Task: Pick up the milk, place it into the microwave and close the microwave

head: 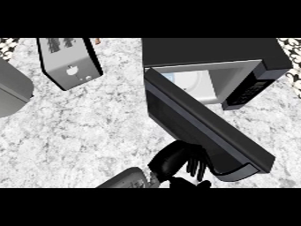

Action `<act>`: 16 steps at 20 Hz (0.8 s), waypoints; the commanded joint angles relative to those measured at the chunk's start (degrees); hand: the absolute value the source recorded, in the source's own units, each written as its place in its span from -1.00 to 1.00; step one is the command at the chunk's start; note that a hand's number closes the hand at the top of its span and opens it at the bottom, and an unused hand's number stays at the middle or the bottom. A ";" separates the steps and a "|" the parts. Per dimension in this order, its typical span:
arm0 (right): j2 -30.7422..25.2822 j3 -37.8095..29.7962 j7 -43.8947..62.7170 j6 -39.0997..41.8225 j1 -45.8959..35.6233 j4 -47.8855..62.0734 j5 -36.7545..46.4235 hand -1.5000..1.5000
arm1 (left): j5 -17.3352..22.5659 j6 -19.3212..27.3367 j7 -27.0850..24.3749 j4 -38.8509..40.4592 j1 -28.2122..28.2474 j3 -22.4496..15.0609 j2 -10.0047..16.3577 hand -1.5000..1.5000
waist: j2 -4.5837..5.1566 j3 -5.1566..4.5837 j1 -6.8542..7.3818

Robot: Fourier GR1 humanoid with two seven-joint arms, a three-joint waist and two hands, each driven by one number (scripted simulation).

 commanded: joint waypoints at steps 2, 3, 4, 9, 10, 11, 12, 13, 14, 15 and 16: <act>-2.12 0.67 3.71 1.48 -2.93 -3.77 -2.53 -1.00 | 7.64 4.87 -1.56 2.65 -5.82 -3.45 -0.30 -1.00 | 0.61 -0.09 -2.22; -2.65 1.23 2.79 3.16 -1.61 -4.51 -2.15 -1.00 | 9.55 5.37 -1.69 0.58 -5.80 -3.35 -0.30 -1.00 | 0.65 -0.12 -3.74; -3.09 1.31 3.66 3.18 -2.77 -4.94 -2.74 -1.00 | 9.96 6.15 -3.91 1.68 -6.49 -2.78 -0.30 -1.00 | 0.89 -0.16 -3.76; -4.16 3.27 4.77 5.60 -3.74 -6.57 -3.80 -1.00 | 16.23 8.09 -7.71 0.39 -10.50 -0.33 -0.30 1.00 | 1.62 -0.23 -6.60; -5.08 2.54 5.34 5.77 -3.60 -7.25 -4.24 -1.00 | 17.13 7.66 -8.45 1.08 -11.47 -0.05 -0.30 1.00 | 1.75 -0.26 -7.59; -4.90 2.85 5.38 6.17 -3.86 -7.58 -5.05 -1.00 | 18.04 8.21 -8.65 1.26 -12.68 0.12 -0.30 1.00 | 1.68 -0.19 -7.93; -5.24 2.85 5.73 5.93 -4.67 -8.71 -5.12 -1.00 | 18.43 8.66 -8.88 2.37 -13.59 1.04 -0.30 1.00 | 1.99 -0.27 -8.66; -6.58 2.54 6.03 7.11 -4.64 -8.66 -5.28 -1.00 | 19.43 8.87 -8.74 2.75 -14.21 0.78 -0.30 1.00 | 2.05 -0.20 -9.33; -5.96 3.04 6.15 6.70 -4.25 -9.45 -5.24 -1.00 | 20.27 9.13 -9.10 3.63 -15.52 2.05 -0.30 1.00 | 2.09 -0.21 -9.93; -6.61 2.10 6.60 6.48 -5.28 -8.83 -5.95 -1.00 | 21.29 9.00 -9.22 4.27 -16.08 1.89 -0.30 1.00 | 2.43 -0.15 -9.95; -6.64 2.32 6.68 6.57 -5.06 -9.87 -6.01 -1.00 | 21.60 9.39 -9.30 4.25 -17.62 2.14 -0.30 1.00 | 2.25 -0.18 -11.21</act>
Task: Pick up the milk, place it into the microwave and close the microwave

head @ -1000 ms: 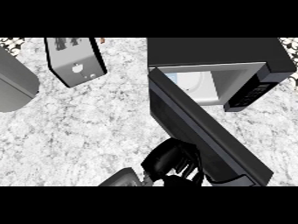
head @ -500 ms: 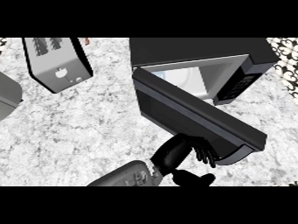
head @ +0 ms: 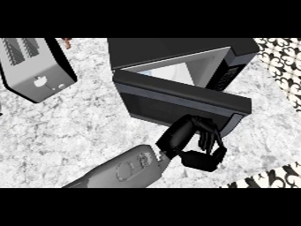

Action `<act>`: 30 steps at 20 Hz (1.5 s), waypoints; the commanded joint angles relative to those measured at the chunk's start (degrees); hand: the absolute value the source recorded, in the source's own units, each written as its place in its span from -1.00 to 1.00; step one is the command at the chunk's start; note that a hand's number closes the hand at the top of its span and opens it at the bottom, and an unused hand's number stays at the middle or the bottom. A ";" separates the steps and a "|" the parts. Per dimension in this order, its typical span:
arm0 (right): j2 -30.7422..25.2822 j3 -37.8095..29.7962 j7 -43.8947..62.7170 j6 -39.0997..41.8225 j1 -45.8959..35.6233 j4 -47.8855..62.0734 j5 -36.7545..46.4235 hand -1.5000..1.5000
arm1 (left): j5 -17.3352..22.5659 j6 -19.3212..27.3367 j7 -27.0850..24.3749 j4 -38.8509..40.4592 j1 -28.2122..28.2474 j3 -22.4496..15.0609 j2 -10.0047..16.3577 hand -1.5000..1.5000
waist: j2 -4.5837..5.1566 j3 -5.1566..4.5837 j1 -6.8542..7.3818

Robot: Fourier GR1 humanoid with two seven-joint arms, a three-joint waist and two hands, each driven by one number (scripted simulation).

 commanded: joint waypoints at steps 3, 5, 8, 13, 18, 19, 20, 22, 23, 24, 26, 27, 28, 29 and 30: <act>-1.78 -0.72 1.33 0.87 -1.30 -2.04 -2.04 -1.00 | 4.90 2.35 -1.55 2.76 -5.98 2.18 -0.21 1.00 | 0.60 0.12 -3.66; -2.55 -0.29 2.75 1.55 -1.74 -2.53 -3.81 -1.00 | 6.09 2.21 -1.41 3.88 -8.17 2.53 -0.22 1.00 | 0.79 0.12 -3.93; -4.19 -0.70 3.46 2.59 -1.81 -3.03 -4.13 -1.00 | 7.39 3.10 -1.75 6.05 -10.71 3.60 -0.21 1.00 | 1.18 0.18 -5.57; -5.43 -0.88 4.56 3.27 -2.88 -3.81 -6.07 -1.00 | 9.97 3.96 -1.60 8.70 -14.35 4.57 -0.20 1.00 | 1.78 0.26 -7.76; -6.98 -1.29 5.83 3.82 -3.66 -4.30 -7.58 -1.00 | 11.75 4.66 -2.19 11.52 -17.47 5.37 -0.18 1.00 | 2.37 0.31 -9.21; -7.15 -1.66 6.09 3.35 -3.81 -4.79 -7.62 -1.00 | 12.25 4.88 -2.39 12.12 -17.52 5.47 -0.19 1.00 | 2.49 0.25 -9.78; -7.33 -1.49 6.48 3.41 -4.03 -4.41 -7.98 -1.00 | 12.64 4.82 -2.41 12.18 -19.01 5.73 -0.19 1.00 | 2.45 0.33 -9.61; -7.88 -2.02 6.73 3.59 -3.87 -4.39 -8.32 -1.00 | 13.46 5.19 -2.09 13.58 -20.33 6.43 -0.18 1.00 | 2.50 0.41 -10.47; -8.42 -2.22 6.92 3.80 -4.42 -4.85 -8.78 -1.00 | 13.82 5.52 -2.22 13.95 -20.46 6.48 -0.17 1.00 | 2.66 0.34 -10.88; -8.92 -2.94 7.27 3.41 -5.05 -5.09 -9.45 -1.00 | 13.99 5.76 -2.28 14.24 -20.79 6.14 -0.16 1.00 | 2.42 0.29 -10.70; -9.14 -2.93 7.33 3.69 -5.30 -4.80 -9.74 -1.00 | 14.55 5.93 -2.18 15.06 -21.90 6.25 -0.14 1.00 | 2.76 0.42 -11.52; -9.56 -3.38 7.52 3.47 -5.59 -4.64 -9.48 -1.00 | 14.68 6.14 -2.59 15.64 -21.77 6.27 -0.13 1.00 | 3.22 0.39 -11.96; -9.97 -3.91 7.77 3.29 -5.92 -4.56 -9.89 -1.00 | 14.97 5.99 -2.76 16.25 -22.11 6.54 -0.12 1.00 | 3.14 0.35 -11.50; -10.45 -4.00 7.95 3.68 -5.94 -4.89 -10.10 -1.00 | 15.23 6.47 -2.71 16.77 -22.15 6.59 -0.11 1.00 | 3.21 0.36 -12.25; -10.37 -4.18 8.06 3.64 -5.84 -4.22 -10.80 -1.00 | 15.83 6.56 -2.90 16.65 -22.48 6.93 -0.10 1.00 | 3.19 0.42 -12.35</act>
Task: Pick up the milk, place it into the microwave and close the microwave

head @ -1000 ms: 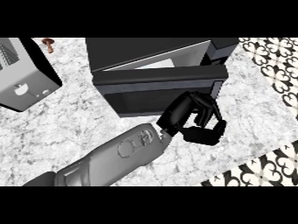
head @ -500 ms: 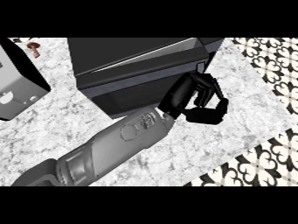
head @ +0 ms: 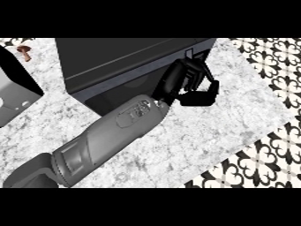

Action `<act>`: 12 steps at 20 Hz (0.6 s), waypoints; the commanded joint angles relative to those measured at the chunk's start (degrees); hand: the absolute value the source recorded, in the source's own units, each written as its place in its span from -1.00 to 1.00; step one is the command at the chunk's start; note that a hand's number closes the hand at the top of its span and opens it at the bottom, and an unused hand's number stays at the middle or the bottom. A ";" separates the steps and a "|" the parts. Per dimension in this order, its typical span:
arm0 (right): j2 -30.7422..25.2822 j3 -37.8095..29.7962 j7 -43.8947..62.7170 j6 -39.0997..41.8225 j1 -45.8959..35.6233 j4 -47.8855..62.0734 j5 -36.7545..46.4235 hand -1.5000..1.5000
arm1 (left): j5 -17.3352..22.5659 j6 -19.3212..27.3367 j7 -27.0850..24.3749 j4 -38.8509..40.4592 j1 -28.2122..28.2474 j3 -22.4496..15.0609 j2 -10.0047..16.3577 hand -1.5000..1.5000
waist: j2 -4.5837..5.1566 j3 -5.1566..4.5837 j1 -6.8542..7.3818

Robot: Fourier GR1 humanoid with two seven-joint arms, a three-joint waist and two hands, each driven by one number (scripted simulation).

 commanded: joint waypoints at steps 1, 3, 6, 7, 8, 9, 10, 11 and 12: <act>-1.34 -1.05 0.84 -0.11 -1.05 -0.10 -1.12 -1.00 | 1.30 -0.10 -0.65 1.29 -3.54 0.49 -2.39 1.00 | 0.27 0.07 -1.26; -1.98 -1.65 1.02 -0.05 -1.61 0.60 -1.26 -1.00 | 1.77 -0.20 -0.91 1.29 -3.36 0.20 -2.38 1.00 | 0.70 0.16 -1.37; -3.01 -2.42 1.60 0.01 -1.93 0.46 -1.78 -1.00 | 1.83 0.89 -1.85 0.99 -3.64 0.14 -2.35 1.00 | 0.45 0.18 -1.76; -3.77 -2.70 1.81 0.35 -2.39 0.46 -1.85 -1.00 | 1.64 1.61 -1.94 0.96 -3.80 -0.21 -2.35 1.00 | 0.43 0.22 -1.90; -3.64 -2.93 1.87 0.05 -2.44 0.85 -2.15 -1.00 | 2.25 1.58 -1.72 0.81 -3.91 0.12 -2.34 1.00 | 0.52 0.26 -2.03; -4.32 -3.32 2.11 0.26 -2.81 0.98 -2.42 -1.00 | 2.32 1.39 -1.86 0.75 -4.10 0.04 -2.34 1.00 | 0.54 0.23 -1.85; -4.37 -3.09 2.08 0.82 -2.86 1.31 -3.07 -1.00 | 2.21 2.05 -2.18 0.57 -3.67 -0.57 -2.34 1.00 | 0.68 0.36 -2.27; -4.50 -3.13 2.36 0.80 -2.80 1.48 -3.49 -1.00 | 2.66 1.89 -2.24 0.75 -3.81 -0.08 -2.33 1.00 | 0.55 0.30 -1.63; -4.43 -3.61 2.09 0.57 -3.31 1.48 -4.11 -1.00 | 2.64 2.28 -2.22 0.83 -4.02 -0.21 -2.33 1.00 | 0.46 0.34 -1.95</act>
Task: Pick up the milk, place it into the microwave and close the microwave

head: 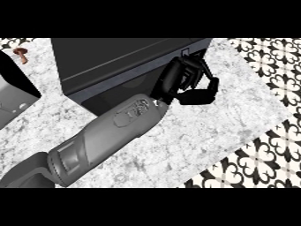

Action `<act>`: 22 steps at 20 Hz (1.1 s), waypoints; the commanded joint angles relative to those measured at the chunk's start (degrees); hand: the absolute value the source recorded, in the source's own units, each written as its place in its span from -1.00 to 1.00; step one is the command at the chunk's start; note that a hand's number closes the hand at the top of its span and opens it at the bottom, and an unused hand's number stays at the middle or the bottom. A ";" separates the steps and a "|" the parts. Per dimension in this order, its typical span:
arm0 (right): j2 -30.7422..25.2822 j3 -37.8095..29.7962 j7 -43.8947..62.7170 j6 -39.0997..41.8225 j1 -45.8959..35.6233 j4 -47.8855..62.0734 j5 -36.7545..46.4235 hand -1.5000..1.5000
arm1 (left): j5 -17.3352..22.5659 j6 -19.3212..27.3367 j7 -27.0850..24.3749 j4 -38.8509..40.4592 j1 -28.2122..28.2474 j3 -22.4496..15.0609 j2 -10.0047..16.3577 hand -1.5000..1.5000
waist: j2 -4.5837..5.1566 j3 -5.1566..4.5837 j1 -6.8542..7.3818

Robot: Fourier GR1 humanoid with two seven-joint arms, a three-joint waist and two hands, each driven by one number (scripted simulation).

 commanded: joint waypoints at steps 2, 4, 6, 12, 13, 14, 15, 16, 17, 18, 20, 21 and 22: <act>-1.37 -0.81 0.63 0.53 -1.02 0.59 -1.55 -1.00 | 1.14 0.13 0.16 2.25 -3.65 0.27 -3.50 1.00 | 0.73 0.22 -1.14; -1.47 -0.75 1.00 0.48 -1.04 0.86 -2.16 -1.00 | 1.21 0.57 -0.41 2.44 -3.49 0.10 -3.50 1.00 | 0.89 0.22 -1.14; -2.00 -0.74 1.20 0.94 -1.54 0.89 -2.81 -1.00 | 1.35 0.72 -0.34 2.37 -3.39 -0.49 -3.50 1.00 | 1.02 0.27 -1.26; -3.16 -1.76 1.97 1.18 -2.05 1.78 -5.05 -1.00 | 1.66 2.46 -1.20 1.10 -3.78 -0.50 -3.48 1.00 | 0.83 0.37 -1.35; -3.10 -1.75 1.93 1.22 -2.13 1.64 -5.38 -1.00 | 2.08 2.53 -0.85 1.01 -4.05 -0.21 -3.48 1.00 | 0.77 0.38 -1.55; -3.25 -1.68 2.10 1.13 -2.44 1.49 -5.67 -1.00 | 2.24 2.69 -0.92 0.85 -4.13 -0.22 -3.49 1.00 | 0.89 0.33 -1.51; -3.07 -2.59 1.89 0.72 -2.01 2.12 -5.86 -1.00 | 4.06 10.70 -1.08 3.50 -1.05 4.77 -3.50 1.00 | 0.53 0.19 1.09; -3.43 -2.89 2.04 0.90 -1.97 1.83 -6.32 -1.00 | 4.88 11.11 0.03 4.22 -1.05 5.08 -3.55 1.00 | 0.29 0.23 1.07; -3.49 -3.17 2.26 0.48 -1.98 2.07 -6.50 -1.00 | 5.34 11.44 -0.08 4.78 -0.64 5.42 -3.60 1.00 | 0.70 0.20 1.37; -3.67 -3.47 2.30 0.64 -1.79 2.13 -6.72 -1.00 | 5.68 11.84 0.23 5.48 -0.75 5.75 -3.64 1.00 | 0.67 0.27 1.48; -4.00 -4.61 2.25 0.40 -1.85 2.54 -7.35 -1.00 | 6.27 11.92 -0.57 6.33 -0.30 6.28 -3.70 1.00 | 0.70 0.22 2.63; -3.84 -4.88 2.16 0.05 -1.86 2.05 -7.60 -1.00 | 6.20 11.85 -0.90 6.96 -0.42 5.99 -3.70 1.00 | 0.60 0.18 3.11; -4.14 -5.47 2.42 -0.18 -1.69 2.25 -7.96 -1.00 | 6.66 11.79 -1.00 7.03 0.19 5.38 -3.70 1.00 | 0.54 0.14 3.37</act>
